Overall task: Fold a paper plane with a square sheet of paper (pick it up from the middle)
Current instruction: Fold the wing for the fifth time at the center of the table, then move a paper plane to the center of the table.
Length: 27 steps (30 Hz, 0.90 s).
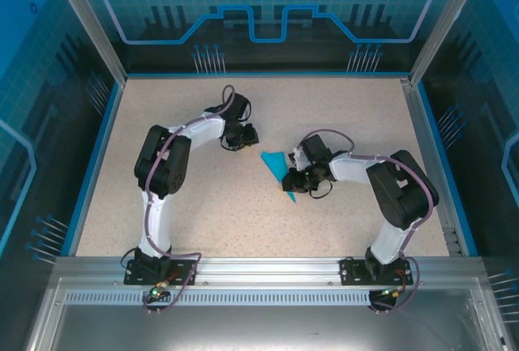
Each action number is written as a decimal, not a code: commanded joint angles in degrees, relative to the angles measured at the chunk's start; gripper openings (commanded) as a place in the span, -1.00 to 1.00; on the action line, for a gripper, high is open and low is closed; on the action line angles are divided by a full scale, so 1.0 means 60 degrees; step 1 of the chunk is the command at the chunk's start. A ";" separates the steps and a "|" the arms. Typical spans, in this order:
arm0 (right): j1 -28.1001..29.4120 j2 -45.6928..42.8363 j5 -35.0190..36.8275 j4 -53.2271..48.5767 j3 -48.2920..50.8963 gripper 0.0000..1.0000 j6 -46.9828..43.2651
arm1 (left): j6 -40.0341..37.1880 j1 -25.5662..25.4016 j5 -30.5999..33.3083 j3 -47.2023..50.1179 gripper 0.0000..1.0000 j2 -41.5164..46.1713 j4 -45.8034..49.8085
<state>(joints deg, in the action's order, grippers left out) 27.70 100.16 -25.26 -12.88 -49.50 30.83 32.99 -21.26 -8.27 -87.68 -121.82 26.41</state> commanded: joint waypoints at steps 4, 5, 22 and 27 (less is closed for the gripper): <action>-0.0046 -0.1148 0.0029 -0.1672 -0.1342 -0.36 -0.0057 | -0.0171 0.0027 0.0846 -0.0241 -0.27 0.1146 0.0990; -0.0103 -0.1424 0.0188 -0.1726 -0.1443 -0.23 -0.0032 | -0.0152 0.0020 0.0797 -0.0127 -0.22 0.1307 0.0974; -0.2752 -0.3718 0.3797 -0.1762 0.0573 0.99 0.0048 | 0.1460 -0.2484 0.1903 -0.0419 0.58 0.1450 0.2570; -0.3192 -0.3754 0.3755 -0.1588 0.0994 0.99 0.0172 | 0.2130 -0.3297 0.2543 -0.1268 0.58 0.0728 0.3486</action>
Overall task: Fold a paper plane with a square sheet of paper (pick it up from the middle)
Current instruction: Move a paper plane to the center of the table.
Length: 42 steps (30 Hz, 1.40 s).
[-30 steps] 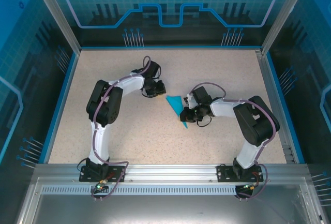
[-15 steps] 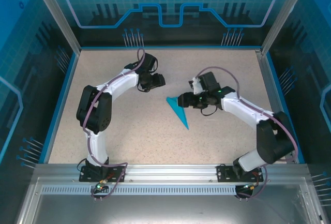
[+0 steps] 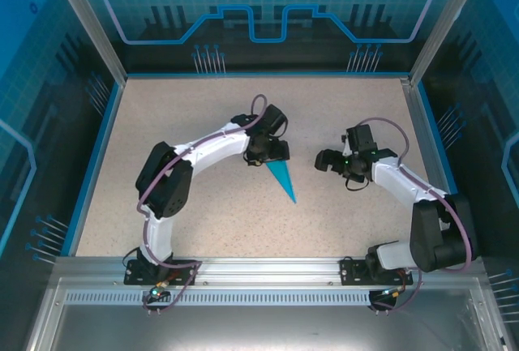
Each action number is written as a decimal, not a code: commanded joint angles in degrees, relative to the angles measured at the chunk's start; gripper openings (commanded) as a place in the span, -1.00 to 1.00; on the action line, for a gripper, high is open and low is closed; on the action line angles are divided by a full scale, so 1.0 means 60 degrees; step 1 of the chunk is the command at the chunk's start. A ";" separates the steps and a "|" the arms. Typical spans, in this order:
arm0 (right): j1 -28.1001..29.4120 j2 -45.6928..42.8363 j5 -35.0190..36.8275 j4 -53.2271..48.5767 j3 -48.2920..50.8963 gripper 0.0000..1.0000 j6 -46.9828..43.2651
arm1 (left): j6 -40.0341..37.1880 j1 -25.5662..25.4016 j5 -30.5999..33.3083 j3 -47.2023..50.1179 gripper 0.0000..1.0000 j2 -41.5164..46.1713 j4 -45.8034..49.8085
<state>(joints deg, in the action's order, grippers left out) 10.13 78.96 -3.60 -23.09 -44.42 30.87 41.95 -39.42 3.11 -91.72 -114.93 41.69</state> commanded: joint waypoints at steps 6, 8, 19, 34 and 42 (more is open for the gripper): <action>-0.0382 -0.0283 0.0464 -0.0043 0.0210 0.99 0.0172 | 0.0967 -0.0640 0.1209 -0.1340 0.51 -0.1049 0.1995; -0.0382 -0.0238 0.0453 -0.0019 0.0232 0.99 0.0187 | 0.0937 -0.0700 0.1091 -0.1456 0.51 -0.1220 0.2093; -0.0382 0.0137 0.0088 -0.0043 0.0124 0.99 0.0230 | 0.1110 -0.0758 0.1063 -0.1538 0.23 -0.1360 0.2666; -0.0382 -0.0063 -0.0075 0.0020 0.0229 0.97 0.0238 | 0.2376 -0.0673 0.1117 0.0915 -0.55 -0.0081 -0.0524; -0.0374 -0.0260 -0.0270 0.0202 0.0364 0.95 0.0256 | 0.2003 -0.0593 0.1208 0.1332 -0.99 0.0865 -0.1055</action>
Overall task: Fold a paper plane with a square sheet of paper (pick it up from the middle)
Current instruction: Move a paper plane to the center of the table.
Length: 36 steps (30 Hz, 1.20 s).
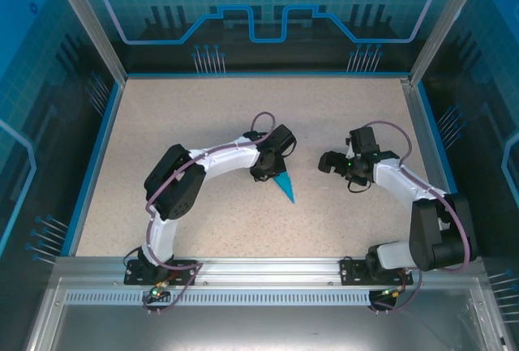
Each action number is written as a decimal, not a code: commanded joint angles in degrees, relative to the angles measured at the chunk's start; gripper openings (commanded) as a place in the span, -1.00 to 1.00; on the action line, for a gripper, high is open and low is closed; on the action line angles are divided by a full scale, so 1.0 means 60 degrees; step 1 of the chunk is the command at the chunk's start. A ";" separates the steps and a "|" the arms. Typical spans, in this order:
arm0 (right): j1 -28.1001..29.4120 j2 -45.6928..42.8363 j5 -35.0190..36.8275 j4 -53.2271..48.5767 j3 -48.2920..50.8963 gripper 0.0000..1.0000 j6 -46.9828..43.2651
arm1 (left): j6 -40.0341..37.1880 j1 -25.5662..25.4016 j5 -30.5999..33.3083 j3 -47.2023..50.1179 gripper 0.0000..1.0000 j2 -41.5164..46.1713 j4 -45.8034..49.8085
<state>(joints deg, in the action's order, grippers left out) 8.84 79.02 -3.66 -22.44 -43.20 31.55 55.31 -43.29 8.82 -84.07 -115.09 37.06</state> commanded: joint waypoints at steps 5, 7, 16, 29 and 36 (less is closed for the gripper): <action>-0.0155 -0.0717 -0.0519 0.0539 0.0394 0.94 0.0278 | -0.1155 0.0105 -0.0020 0.0423 -0.96 0.2091 -0.0798; -0.0162 -0.1012 -0.0697 0.0758 0.0480 0.94 0.0251 | -0.1535 0.0317 -0.0767 0.0794 -0.93 0.2477 -0.1474; -0.0047 -0.1863 -0.2357 0.1151 0.0413 0.91 0.0381 | -0.1568 0.1454 -0.4843 0.2137 -0.93 0.1878 -0.5887; 0.2168 -0.0632 -0.1456 0.1255 -0.0205 0.44 0.0828 | -0.0778 0.1716 -0.5963 0.2631 -0.95 -0.0152 -0.7861; 0.2717 0.0853 -0.1112 0.1412 -0.1082 0.21 0.0845 | -0.0819 0.1852 -0.5827 0.3174 -0.97 -0.0257 -0.7897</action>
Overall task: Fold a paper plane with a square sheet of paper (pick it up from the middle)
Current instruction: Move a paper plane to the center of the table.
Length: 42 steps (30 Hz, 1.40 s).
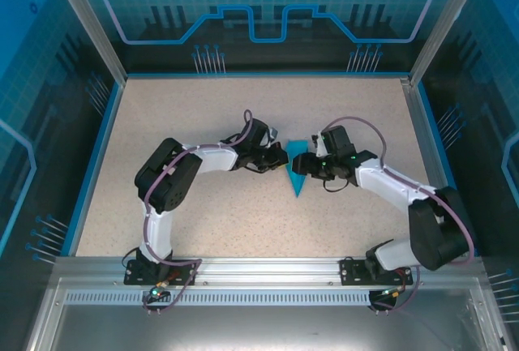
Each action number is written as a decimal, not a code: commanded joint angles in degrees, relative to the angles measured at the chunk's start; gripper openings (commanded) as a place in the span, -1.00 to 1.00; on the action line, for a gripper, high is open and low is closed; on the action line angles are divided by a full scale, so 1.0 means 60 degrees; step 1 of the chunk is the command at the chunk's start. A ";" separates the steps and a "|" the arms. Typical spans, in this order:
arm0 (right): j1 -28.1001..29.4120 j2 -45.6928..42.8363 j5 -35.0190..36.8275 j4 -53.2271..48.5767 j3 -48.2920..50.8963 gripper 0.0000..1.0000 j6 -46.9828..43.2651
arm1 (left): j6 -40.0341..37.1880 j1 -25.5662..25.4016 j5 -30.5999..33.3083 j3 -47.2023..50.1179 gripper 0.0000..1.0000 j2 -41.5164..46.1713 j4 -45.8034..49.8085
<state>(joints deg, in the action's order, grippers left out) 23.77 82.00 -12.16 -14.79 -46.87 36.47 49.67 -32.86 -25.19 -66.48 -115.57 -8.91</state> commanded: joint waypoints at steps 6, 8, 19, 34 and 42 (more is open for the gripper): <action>0.0517 0.1253 0.0752 -0.0132 -0.1230 0.15 -0.0186 | 0.0008 0.0130 -0.0134 0.0284 -0.97 -0.0268 -0.0064; 0.0535 0.1435 0.0972 -0.0170 -0.1295 0.15 -0.0190 | -0.0020 0.0132 -0.0083 0.0306 -0.97 -0.0274 -0.0030; 0.0544 0.2220 0.1126 -0.0330 -0.1526 0.18 -0.0192 | -0.0057 0.0156 0.0101 0.0399 -0.97 -0.0408 0.0144; 0.0751 0.2036 0.1784 -0.0911 -0.1590 0.30 -0.0072 | -0.0056 0.0167 0.0050 0.0379 -0.97 -0.0485 0.0150; 0.1083 0.1834 0.2005 -0.1349 -0.1607 0.26 0.0285 | -0.0042 0.0160 0.0017 0.0360 -0.97 -0.0513 0.0141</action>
<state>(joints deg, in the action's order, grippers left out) 29.04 94.74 -1.41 -20.43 -54.94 36.51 49.60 -32.36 -25.15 -64.97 -117.40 -8.86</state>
